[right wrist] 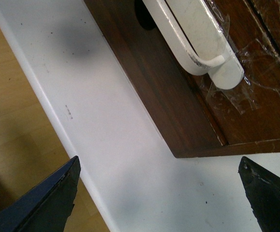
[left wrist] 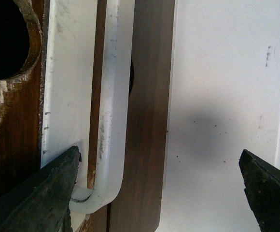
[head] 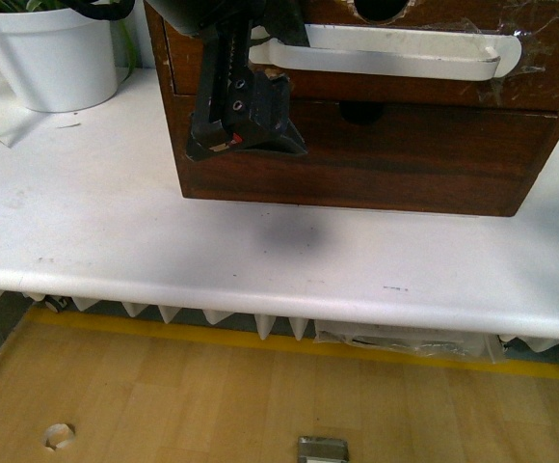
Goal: Open drawer
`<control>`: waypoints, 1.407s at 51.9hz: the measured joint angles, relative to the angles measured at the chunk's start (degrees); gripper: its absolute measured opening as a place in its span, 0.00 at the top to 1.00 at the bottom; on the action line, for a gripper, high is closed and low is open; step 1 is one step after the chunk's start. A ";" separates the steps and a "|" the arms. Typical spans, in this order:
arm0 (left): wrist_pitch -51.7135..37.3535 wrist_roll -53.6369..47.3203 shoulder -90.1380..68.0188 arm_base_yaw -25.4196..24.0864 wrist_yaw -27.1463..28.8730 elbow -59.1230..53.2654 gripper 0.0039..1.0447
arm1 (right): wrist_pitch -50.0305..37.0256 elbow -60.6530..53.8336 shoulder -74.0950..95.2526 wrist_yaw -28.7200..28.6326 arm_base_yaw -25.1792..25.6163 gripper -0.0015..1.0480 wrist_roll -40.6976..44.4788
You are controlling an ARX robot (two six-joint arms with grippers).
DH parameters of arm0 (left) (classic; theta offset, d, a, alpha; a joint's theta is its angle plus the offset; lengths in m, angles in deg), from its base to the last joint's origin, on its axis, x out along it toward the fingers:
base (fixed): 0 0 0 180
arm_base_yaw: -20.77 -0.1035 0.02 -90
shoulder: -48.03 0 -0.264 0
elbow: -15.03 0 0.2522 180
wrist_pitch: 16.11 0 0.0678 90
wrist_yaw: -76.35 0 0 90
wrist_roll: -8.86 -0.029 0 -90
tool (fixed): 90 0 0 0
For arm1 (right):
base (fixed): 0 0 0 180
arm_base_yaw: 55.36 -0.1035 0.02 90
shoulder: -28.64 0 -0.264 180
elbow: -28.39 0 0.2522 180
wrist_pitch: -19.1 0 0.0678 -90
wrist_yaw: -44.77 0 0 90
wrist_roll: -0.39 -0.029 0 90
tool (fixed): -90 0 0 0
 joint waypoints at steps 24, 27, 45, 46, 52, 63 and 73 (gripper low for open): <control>-0.26 -0.24 0.13 0.39 -0.48 -0.26 0.06 | -1.68 6.56 9.53 1.62 -5.73 0.09 -0.17; -0.46 -0.22 0.15 0.37 -0.50 -0.37 0.06 | -2.03 7.17 10.45 1.55 -6.05 0.09 -0.20; -0.42 -0.57 0.57 0.37 -0.55 -1.11 0.06 | -3.78 10.16 14.95 0.00 -7.54 0.09 -0.83; -0.39 -0.66 0.59 0.37 -0.52 -1.14 0.06 | -3.80 10.32 15.19 -0.02 -7.63 0.09 -0.83; -0.37 -1.07 0.72 0.37 -0.46 -1.33 0.06 | -3.89 10.58 16.15 -0.20 -7.87 0.09 -0.68; 0.48 -1.62 1.01 0.39 -0.46 -1.46 0.06 | -0.63 12.52 17.29 -1.03 -8.00 0.09 0.07; 5.46 -4.42 2.91 0.79 0.00 -2.05 0.06 | 6.36 13.40 16.04 -3.74 -8.17 0.09 3.04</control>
